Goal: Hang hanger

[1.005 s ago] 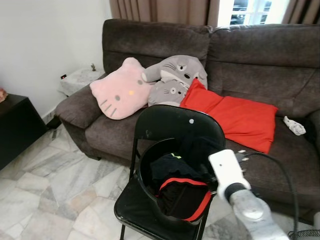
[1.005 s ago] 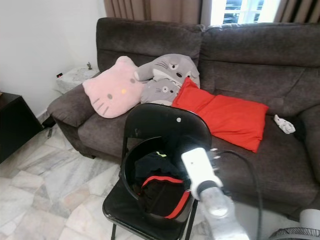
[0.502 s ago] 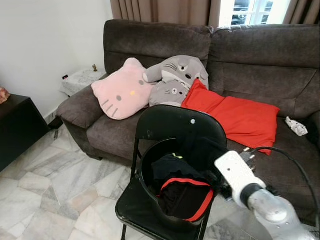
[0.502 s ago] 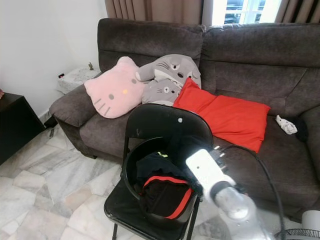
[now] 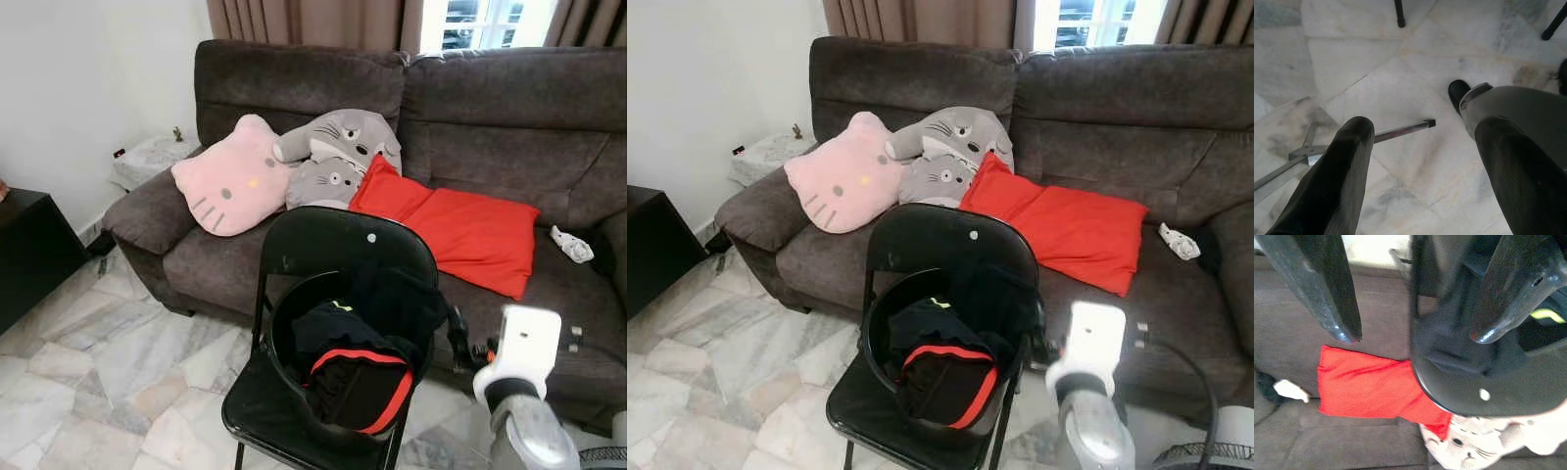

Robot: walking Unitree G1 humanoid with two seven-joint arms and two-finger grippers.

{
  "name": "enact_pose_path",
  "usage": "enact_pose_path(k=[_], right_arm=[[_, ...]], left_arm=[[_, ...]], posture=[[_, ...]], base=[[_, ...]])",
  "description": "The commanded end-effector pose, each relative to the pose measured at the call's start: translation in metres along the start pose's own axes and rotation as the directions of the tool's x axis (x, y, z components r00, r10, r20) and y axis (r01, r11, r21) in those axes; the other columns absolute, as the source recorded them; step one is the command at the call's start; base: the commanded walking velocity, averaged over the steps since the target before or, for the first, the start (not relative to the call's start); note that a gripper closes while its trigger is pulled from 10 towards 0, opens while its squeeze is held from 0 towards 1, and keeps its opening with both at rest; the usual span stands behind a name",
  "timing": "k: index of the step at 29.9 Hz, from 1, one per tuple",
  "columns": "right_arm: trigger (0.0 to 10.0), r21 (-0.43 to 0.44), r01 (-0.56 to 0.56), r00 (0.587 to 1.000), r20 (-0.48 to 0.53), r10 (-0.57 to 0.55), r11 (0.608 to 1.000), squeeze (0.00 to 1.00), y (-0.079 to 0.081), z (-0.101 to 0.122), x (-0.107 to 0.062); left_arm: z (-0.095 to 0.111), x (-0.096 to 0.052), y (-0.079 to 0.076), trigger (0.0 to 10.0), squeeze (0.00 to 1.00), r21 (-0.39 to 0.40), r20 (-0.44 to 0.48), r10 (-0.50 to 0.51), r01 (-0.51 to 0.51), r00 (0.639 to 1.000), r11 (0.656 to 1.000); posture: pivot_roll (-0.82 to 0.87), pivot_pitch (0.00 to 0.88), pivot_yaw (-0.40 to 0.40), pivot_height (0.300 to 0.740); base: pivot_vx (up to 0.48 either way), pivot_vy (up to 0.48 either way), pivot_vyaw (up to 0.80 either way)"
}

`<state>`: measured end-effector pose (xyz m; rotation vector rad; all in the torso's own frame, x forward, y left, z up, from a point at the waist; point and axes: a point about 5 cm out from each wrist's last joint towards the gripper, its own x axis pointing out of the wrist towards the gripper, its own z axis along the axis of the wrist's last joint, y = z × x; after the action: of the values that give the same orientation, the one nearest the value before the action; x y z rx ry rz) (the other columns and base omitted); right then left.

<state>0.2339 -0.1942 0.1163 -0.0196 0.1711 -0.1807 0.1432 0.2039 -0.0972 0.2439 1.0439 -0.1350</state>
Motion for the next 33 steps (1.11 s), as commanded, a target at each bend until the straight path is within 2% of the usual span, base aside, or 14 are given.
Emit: enact_pose_path(k=[1,4,6,7,8,11,15,25,33], right_arm=[[10.0,-0.027,0.003,1.0,0.03,-0.002,1.0,0.0,-0.004,-0.006,-0.001],[10.0,-0.067,0.013,0.995,0.099,-0.006,0.998,0.0,-0.01,-0.009,-0.003],[10.0,-0.154,0.013,0.988,0.152,0.011,0.988,0.0,-0.013,-0.012,-0.004],[10.0,-0.261,0.002,0.981,0.186,0.048,0.965,0.0,-0.014,-0.017,-0.005],[10.0,-0.267,0.009,0.98,0.192,0.044,0.964,0.0,-0.016,-0.02,-0.004],[10.0,-0.201,0.019,0.978,0.209,0.024,0.979,0.0,-0.019,-0.023,0.0],[10.0,-0.182,0.021,0.975,0.223,0.021,0.983,0.0,-0.016,-0.021,0.003],[10.0,-0.163,0.012,0.967,0.255,0.03,0.987,0.0,-0.002,-0.026,0.009],[10.0,-0.183,-0.003,0.963,0.263,0.052,0.983,0.0,0.002,-0.025,0.01]], left_arm=[[-0.007,-0.002,0.006,10.0,0.0,-0.023,-0.014,0.037,-0.038,0.999,0.999],[-0.009,-0.003,0.006,10.0,0.0,-0.048,-0.014,0.057,-0.058,0.998,0.997],[-0.011,-0.003,0.006,10.0,0.0,-0.062,-0.015,0.063,-0.064,0.998,0.996],[-0.011,-0.003,0.006,10.0,0.0,-0.069,-0.014,0.065,-0.066,0.998,0.995],[-0.011,-0.003,0.005,10.0,0.0,-0.079,-0.012,0.068,-0.068,0.998,0.995],[-0.013,-0.004,0.005,10.0,0.0,-0.1,-0.01,0.075,-0.075,0.997,0.992],[-0.015,-0.004,0.004,10.0,0.0,-0.114,-0.01,0.081,-0.082,0.997,0.99],[-0.017,-0.005,0.003,10.0,0.0,-0.12,-0.013,0.066,-0.067,0.998,0.99],[-0.017,-0.005,0.004,10.0,0.0,-0.122,-0.012,0.066,-0.067,0.998,0.99]], posture=[[-0.16,0.0,0.091,0.74],[-0.16,0.0,0.082,0.74],[-0.16,0.0,0.08,0.74],[-0.16,0.0,0.077,0.74],[-0.16,0.0,0.074,0.74],[-0.15,0.0,0.065,0.74],[-0.14,0.0,0.06,0.74],[-0.14,0.0,0.063,0.74],[-0.13,0.0,0.066,0.74]], base=[[0.0,0.0,0.0],[0.0,0.0,0.0],[0.0,0.0,0.0],[0.0,0.0,0.0],[0.0,0.0,0.0],[0.0,0.0,0.0],[0.0,0.0,0.0],[0.0,0.0,0.0],[-0.242,0.0,0.0]])
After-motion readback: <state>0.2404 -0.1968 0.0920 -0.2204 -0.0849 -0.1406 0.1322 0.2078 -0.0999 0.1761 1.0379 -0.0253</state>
